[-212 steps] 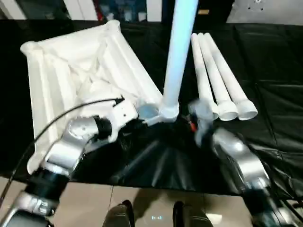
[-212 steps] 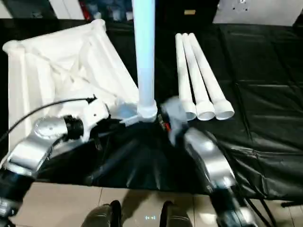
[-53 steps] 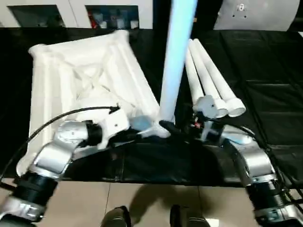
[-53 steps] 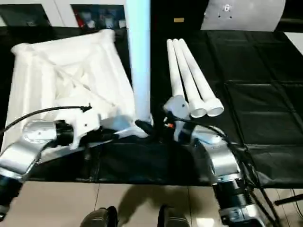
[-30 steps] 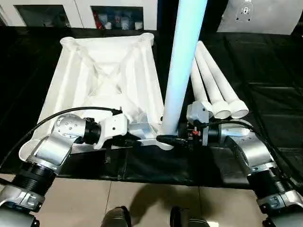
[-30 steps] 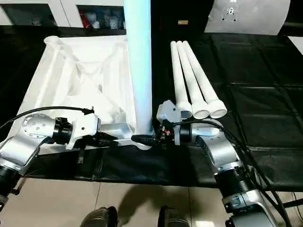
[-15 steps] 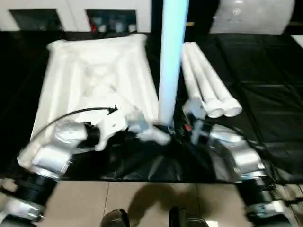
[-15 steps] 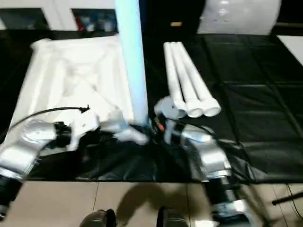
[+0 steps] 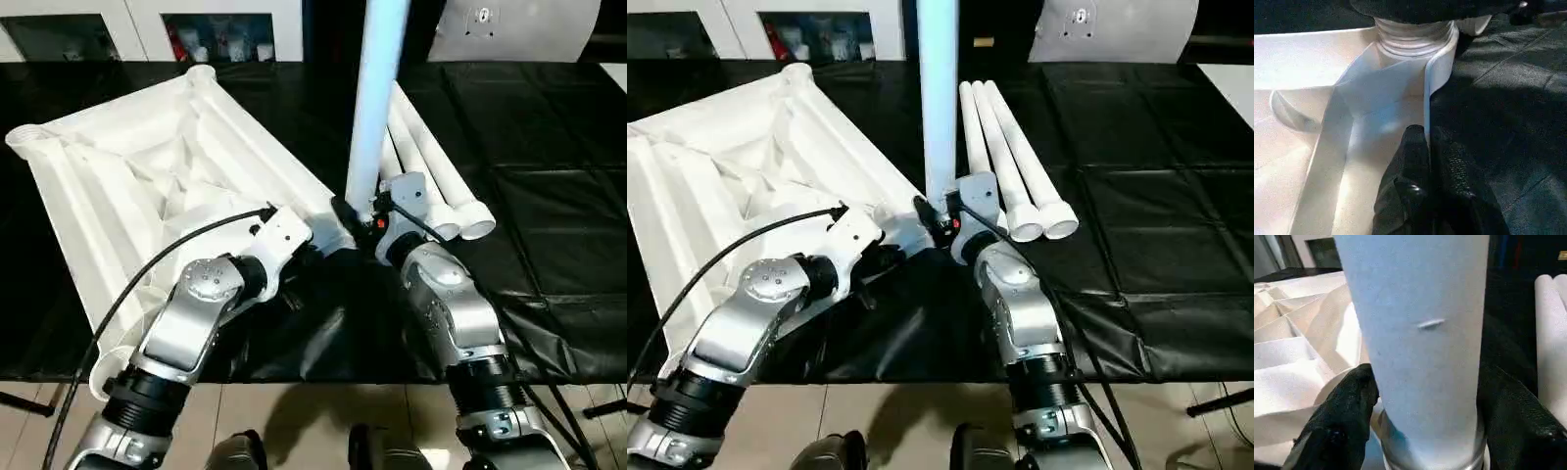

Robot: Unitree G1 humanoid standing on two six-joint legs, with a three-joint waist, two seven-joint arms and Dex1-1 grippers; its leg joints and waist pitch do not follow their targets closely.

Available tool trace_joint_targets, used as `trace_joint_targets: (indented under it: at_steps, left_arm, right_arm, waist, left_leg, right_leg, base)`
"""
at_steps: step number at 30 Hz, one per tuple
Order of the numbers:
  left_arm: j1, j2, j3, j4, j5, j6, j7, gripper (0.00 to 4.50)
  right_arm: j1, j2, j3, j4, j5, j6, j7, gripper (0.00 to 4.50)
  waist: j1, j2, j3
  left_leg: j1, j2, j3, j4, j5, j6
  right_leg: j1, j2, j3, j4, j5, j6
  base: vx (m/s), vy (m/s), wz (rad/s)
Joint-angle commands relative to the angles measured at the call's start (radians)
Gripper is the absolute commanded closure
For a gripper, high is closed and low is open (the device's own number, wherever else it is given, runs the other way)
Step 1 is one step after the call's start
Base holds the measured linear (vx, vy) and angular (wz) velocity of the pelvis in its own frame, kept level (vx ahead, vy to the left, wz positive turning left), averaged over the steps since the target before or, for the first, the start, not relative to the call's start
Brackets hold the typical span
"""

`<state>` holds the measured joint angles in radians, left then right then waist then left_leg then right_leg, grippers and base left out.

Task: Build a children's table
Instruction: Rotate leg to tighten

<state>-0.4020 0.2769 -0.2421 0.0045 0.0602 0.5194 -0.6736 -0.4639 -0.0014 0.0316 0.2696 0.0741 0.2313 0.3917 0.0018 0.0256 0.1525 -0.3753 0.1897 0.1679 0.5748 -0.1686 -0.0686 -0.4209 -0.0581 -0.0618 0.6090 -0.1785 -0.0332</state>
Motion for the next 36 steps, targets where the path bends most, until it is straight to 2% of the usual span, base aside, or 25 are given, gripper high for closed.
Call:
trace_joint_targets:
  at_steps: [1,4,5,6,7,13,17,21,22,25,27,30,35,36]
  left_arm:
    - [-0.034,0.017,0.017,-0.027,0.002,-0.046,-0.006,4.5]
    - [-0.022,0.056,0.018,-0.012,-0.011,-0.076,-0.053,4.5]
    - [-0.018,0.099,0.017,0.013,-0.021,-0.122,-0.102,4.5]
    - [-0.017,0.119,0.018,0.026,-0.029,-0.14,-0.133,4.5]
    - [-0.017,0.121,0.018,0.027,-0.029,-0.141,-0.134,4.5]
    - [-0.017,0.237,-0.003,0.093,-0.079,-0.321,-0.344,4.5]
    - [-0.03,0.278,-0.014,0.146,-0.121,-0.389,-0.461,4.5]
    - [-0.048,0.304,-0.039,0.183,-0.125,-0.437,-0.53,4.5]
    - [-0.052,0.309,-0.042,0.198,-0.123,-0.454,-0.542,4.5]
    - [-0.066,0.314,-0.045,0.237,-0.115,-0.48,-0.554,4.5]
    - [-0.08,0.314,-0.044,0.269,-0.106,-0.502,-0.555,4.5]
    - [-0.093,0.316,-0.035,0.299,-0.097,-0.513,-0.549,4.5]
    - [-0.098,0.326,-0.031,0.328,-0.098,-0.538,-0.555,4.5]
    - [-0.098,0.327,-0.031,0.331,-0.099,-0.542,-0.557,4.5]
  right_arm:
    - [0.038,0.0,0.078,0.004,0.028,0.021,0.088,0.95]
    - [0.042,-0.033,0.068,-0.019,0.058,0.018,0.143,0.87]
    - [0.045,-0.078,0.072,-0.035,0.063,0.005,0.21,0.87]
    - [0.045,-0.106,0.079,-0.042,0.065,-0.005,0.253,0.61]
    - [0.045,-0.107,0.08,-0.042,0.065,-0.006,0.256,0.54]
    - [0.034,-0.249,0.112,-0.045,0.074,-0.061,0.469,0.34]
    - [0.014,-0.31,0.147,-0.013,0.068,-0.105,0.58,0.34]
    - [-0.007,-0.32,0.15,0.007,0.108,-0.083,0.665,0.34]
    - [-0.012,-0.323,0.154,0.012,0.116,-0.08,0.683,0.59]
    - [-0.022,-0.33,0.168,0.027,0.125,-0.077,0.721,0.74]
    - [-0.029,-0.331,0.172,0.041,0.131,-0.077,0.739,1.13]
    - [-0.039,-0.328,0.173,0.054,0.131,-0.073,0.754,1.23]
    - [-0.047,-0.326,0.182,0.082,0.132,-0.081,0.774,1.68]
    - [-0.048,-0.325,0.183,0.087,0.131,-0.083,0.775,1.9]
  waist:
    - [0.003,0.003,-0.083]
    - [0.003,0.002,-0.08]
    - [0.004,0.003,-0.081]
    - [0.003,0.003,-0.082]
    - [0.006,0.003,-0.081]
    - [0.007,0.003,-0.084]
    - [0.018,0.006,-0.086]
    - [0.031,0.006,-0.086]
    - [0.032,0.006,-0.086]
    - [0.035,0.006,-0.087]
    - [0.035,0.005,-0.088]
    - [0.034,0.003,-0.089]
    - [0.034,0.001,-0.09]
    - [0.035,0.001,-0.09]
  left_leg:
    - [0.003,0.027,-0.006,-0.053,-0.13,0.084]
    - [0.006,0.027,-0.006,-0.055,-0.16,0.08]
    - [0.006,0.027,-0.006,-0.055,-0.162,0.077]
    - [0.005,0.026,-0.006,-0.055,-0.165,0.076]
    - [0.007,0.027,-0.008,-0.056,-0.167,0.075]
    - [0.006,0.029,-0.006,-0.053,-0.15,0.088]
    - [0.01,0.03,-0.004,-0.052,-0.141,0.098]
    - [0.014,0.034,-0.003,-0.053,-0.153,0.095]
    - [0.013,0.035,-0.003,-0.054,-0.152,0.092]
    - [0.013,0.035,-0.003,-0.053,-0.151,0.087]
    - [0.012,0.034,-0.003,-0.053,-0.144,0.084]
    - [0.01,0.033,-0.004,-0.052,-0.144,0.081]
    - [0.01,0.034,-0.003,-0.052,-0.139,0.079]
    - [0.01,0.034,-0.003,-0.052,-0.137,0.08]
  right_leg:
    - [0.066,-0.068,0.053,-0.072,-0.142,-0.225]
    - [0.065,-0.069,0.054,-0.077,-0.185,-0.218]
    - [0.065,-0.069,0.053,-0.078,-0.192,-0.216]
    - [0.066,-0.068,0.053,-0.076,-0.194,-0.215]
    - [0.065,-0.068,0.052,-0.078,-0.198,-0.214]
    - [0.067,-0.069,0.055,-0.071,-0.156,-0.231]
    - [0.065,-0.07,0.054,-0.068,-0.126,-0.255]
    - [0.064,-0.071,0.055,-0.065,-0.135,-0.269]
    - [0.065,-0.071,0.055,-0.064,-0.134,-0.269]
    - [0.066,-0.073,0.055,-0.065,-0.135,-0.266]
    - [0.067,-0.072,0.055,-0.063,-0.126,-0.267]
    - [0.069,-0.073,0.054,-0.063,-0.133,-0.268]
    - [0.068,-0.074,0.054,-0.063,-0.143,-0.266]
    - [0.069,-0.074,0.054,-0.062,-0.138,-0.266]
  base:
    - [0.0,0.0,0.0]
    - [0.0,0.0,0.0]
    - [0.0,0.0,0.0]
    - [0.0,0.0,0.0]
    - [0.0,0.0,0.0]
    - [0.0,0.0,0.0]
    - [0.0,0.0,0.0]
    - [0.0,0.0,0.0]
    - [0.0,0.0,0.0]
    - [0.0,0.0,0.0]
    - [0.0,0.0,0.0]
    - [0.0,0.0,0.0]
    - [0.0,0.0,0.0]
    - [0.0,0.0,0.0]
